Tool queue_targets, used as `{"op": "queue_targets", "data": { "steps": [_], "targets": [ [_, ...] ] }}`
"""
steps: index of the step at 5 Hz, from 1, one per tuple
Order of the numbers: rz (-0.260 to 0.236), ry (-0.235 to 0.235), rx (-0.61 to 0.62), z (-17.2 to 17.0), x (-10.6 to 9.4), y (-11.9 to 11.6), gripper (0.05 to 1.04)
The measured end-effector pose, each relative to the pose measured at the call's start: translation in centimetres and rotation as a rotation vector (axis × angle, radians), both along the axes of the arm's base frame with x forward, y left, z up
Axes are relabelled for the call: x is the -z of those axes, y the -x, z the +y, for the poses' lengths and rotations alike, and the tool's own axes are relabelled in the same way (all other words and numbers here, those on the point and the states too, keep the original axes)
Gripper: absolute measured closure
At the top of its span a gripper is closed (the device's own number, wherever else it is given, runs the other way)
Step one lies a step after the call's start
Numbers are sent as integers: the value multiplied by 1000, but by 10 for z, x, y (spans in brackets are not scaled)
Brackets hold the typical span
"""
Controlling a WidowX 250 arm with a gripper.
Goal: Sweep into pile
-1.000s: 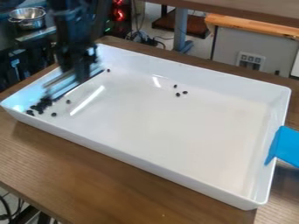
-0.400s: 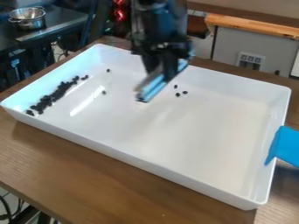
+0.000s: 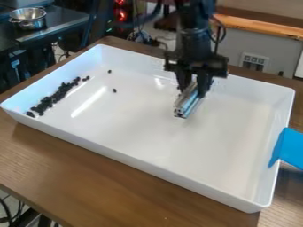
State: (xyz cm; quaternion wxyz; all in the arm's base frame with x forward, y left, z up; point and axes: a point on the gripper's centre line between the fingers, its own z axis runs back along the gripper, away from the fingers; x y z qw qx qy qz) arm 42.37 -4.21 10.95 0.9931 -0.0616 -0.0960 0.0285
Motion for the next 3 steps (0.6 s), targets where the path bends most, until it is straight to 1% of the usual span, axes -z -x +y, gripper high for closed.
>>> {"op": "queue_targets", "data": {
  "steps": [1, 2, 3],
  "targets": [
    [6, -22, -36, 3, 17, -10, 713],
    [11, -21, -43, 5, 21, -11, 713],
    [14, 2, -63, 19, 23, -11, 713]
  ]
}}
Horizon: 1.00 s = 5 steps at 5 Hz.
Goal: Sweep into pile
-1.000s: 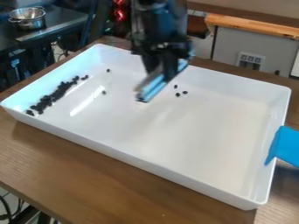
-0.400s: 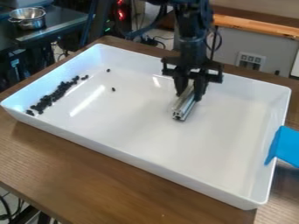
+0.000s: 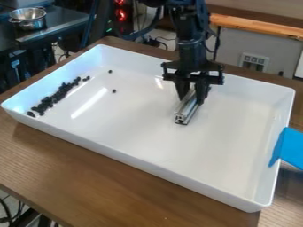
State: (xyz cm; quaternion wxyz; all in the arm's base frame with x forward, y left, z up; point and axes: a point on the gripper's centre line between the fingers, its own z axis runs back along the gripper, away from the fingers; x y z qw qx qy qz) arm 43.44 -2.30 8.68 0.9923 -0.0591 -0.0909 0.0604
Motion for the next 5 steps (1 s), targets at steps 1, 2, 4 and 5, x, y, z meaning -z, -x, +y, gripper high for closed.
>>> {"op": "queue_targets", "data": {
  "steps": [1, 2, 4, 5],
  "targets": [
    [0, 12, -10, 16, 1, 5, 713],
    [-6, 33, -82, 55, 1, 6, 713],
    [7, 72, -390, 97, 1, 9, 713],
    [9, 89, -495, 108, 3, 13, 713]
  ]
}}
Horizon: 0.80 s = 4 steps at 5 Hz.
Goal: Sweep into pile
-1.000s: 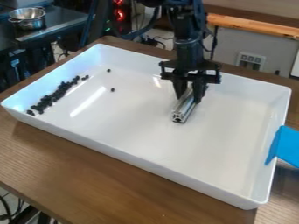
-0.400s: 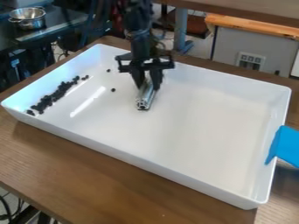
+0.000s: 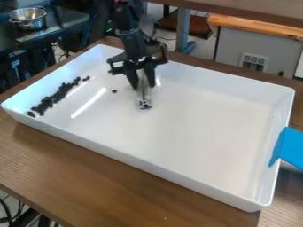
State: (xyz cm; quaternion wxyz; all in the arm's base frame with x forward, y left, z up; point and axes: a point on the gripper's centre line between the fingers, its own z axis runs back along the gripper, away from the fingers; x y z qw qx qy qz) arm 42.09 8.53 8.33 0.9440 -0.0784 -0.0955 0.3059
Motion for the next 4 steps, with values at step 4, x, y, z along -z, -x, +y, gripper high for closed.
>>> {"op": "queue_targets", "data": {
  "steps": [4],
  "targets": [
    [33, -288, 20, 84, -4, 38, 713]
  ]
}}
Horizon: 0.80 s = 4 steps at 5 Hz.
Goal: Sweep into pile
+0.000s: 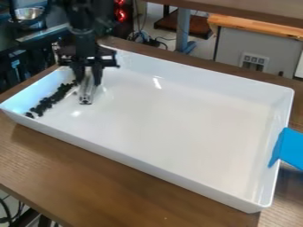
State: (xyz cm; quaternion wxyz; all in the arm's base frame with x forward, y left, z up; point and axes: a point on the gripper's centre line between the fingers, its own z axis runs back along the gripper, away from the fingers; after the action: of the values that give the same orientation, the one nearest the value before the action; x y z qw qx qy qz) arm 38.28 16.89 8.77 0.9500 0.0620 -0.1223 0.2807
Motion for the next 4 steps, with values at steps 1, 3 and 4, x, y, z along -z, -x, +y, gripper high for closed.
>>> {"op": "queue_targets", "data": {
  "steps": [1, 3, 4],
  "targets": [
    [72, -99, 57, 11, -6, 2, 714],
    [103, -147, 167, 2, -13, -2, 714],
    [29, -173, 213, -24, -43, -8, 713]
  ]
}}
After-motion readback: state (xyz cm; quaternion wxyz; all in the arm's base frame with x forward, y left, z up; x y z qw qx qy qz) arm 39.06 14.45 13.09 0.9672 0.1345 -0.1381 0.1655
